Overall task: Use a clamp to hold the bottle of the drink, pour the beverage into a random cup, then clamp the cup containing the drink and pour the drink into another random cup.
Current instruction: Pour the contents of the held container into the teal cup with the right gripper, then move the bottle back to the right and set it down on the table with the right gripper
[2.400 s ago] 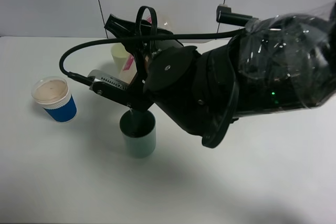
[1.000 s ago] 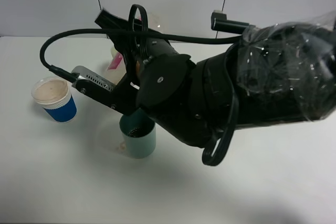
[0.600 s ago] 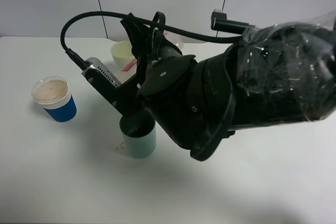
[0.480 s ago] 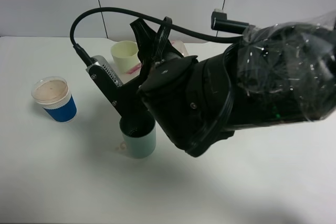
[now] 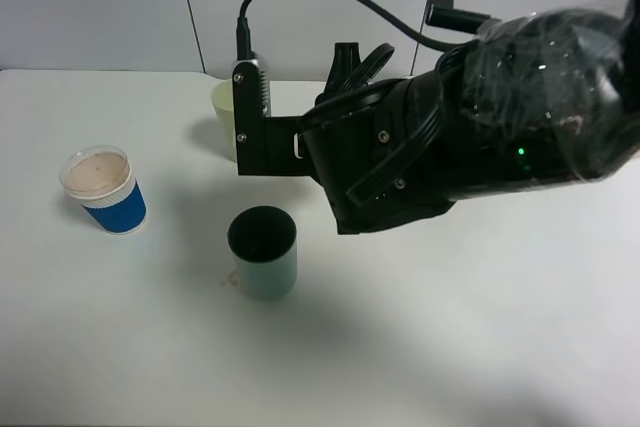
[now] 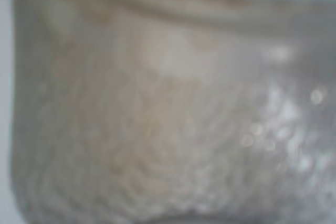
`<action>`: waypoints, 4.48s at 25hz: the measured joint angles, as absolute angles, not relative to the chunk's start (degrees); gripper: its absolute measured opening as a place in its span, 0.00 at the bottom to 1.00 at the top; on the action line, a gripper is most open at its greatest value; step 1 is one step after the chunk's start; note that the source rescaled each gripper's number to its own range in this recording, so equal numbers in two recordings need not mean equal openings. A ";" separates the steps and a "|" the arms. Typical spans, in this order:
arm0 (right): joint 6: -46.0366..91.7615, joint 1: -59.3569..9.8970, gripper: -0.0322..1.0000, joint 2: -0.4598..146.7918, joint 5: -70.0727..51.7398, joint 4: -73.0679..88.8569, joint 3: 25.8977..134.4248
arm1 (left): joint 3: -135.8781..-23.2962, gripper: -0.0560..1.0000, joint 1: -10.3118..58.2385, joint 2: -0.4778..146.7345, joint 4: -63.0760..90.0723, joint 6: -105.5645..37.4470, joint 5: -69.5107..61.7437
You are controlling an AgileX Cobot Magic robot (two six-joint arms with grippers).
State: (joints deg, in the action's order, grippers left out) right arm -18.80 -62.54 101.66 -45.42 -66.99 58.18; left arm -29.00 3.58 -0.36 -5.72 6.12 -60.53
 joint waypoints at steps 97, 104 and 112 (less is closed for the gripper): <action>3.34 -12.43 0.03 116.57 43.08 -11.28 51.56 | -29.00 1.00 3.58 -0.36 -5.72 6.12 -60.53; 1.23 -12.43 0.03 119.32 46.96 -11.23 51.61 | -29.00 1.00 3.58 -0.36 -5.72 6.12 -60.53; 1.12 -12.43 0.03 119.58 46.05 -10.06 51.61 | -29.00 1.00 3.58 -0.36 -5.72 6.12 -60.53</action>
State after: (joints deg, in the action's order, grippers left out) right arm 1.12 -12.43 119.58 46.05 -10.06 51.61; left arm -29.00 3.58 -0.36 -5.72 6.12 -60.53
